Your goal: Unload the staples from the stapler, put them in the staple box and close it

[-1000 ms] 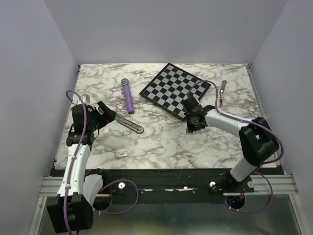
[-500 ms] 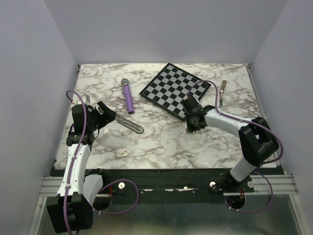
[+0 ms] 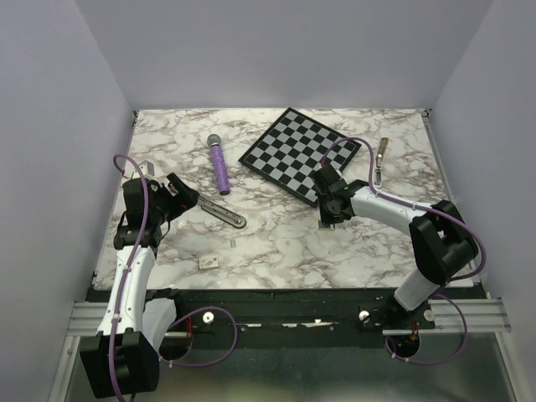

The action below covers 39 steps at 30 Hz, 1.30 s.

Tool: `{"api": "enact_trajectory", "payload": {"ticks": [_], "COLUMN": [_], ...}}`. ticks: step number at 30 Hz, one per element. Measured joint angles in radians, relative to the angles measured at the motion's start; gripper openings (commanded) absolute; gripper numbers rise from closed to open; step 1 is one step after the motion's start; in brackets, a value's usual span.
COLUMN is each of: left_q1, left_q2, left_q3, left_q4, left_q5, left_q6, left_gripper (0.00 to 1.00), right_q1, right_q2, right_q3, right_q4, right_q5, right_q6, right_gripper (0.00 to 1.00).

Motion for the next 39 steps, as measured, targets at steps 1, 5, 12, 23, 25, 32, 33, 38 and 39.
{"api": "enact_trajectory", "payload": {"ticks": [1,5,12,23,25,32,33,38,39], "left_q1": [0.0,0.0,0.0,0.0,0.0,0.0,0.0,0.0,0.0], "left_q2": [0.0,0.0,0.0,0.0,0.0,0.0,0.0,0.0,0.0], "left_q3": [0.0,0.0,0.0,0.0,0.0,0.0,0.0,0.0,0.0], "left_q4": [0.0,0.0,0.0,0.0,0.0,0.0,0.0,0.0,0.0], "left_q5": [0.0,0.0,0.0,0.0,0.0,0.0,0.0,0.0,0.0], "left_q6": [0.0,0.0,0.0,0.0,0.0,0.0,0.0,0.0,0.0], "left_gripper": [0.99,0.99,0.99,0.99,0.99,0.99,0.99,0.99,0.99], "right_q1": [0.0,0.0,0.0,0.0,0.0,0.0,0.0,0.0,0.0], "right_q2": [0.0,0.0,0.0,0.0,0.0,0.0,0.0,0.0,0.0], "right_q3": [0.0,0.0,0.0,0.0,0.0,0.0,0.0,0.0,0.0], "right_q4": [0.0,0.0,0.0,0.0,0.0,0.0,0.0,0.0,0.0], "right_q5": [0.0,0.0,0.0,0.0,0.0,0.0,0.0,0.0,0.0], "right_q6": [0.002,0.01,0.018,0.019,0.02,0.026,0.026,0.027,0.028], "right_gripper": [0.22,0.22,0.23,0.25,0.26,0.25,0.25,0.25,0.25]}}
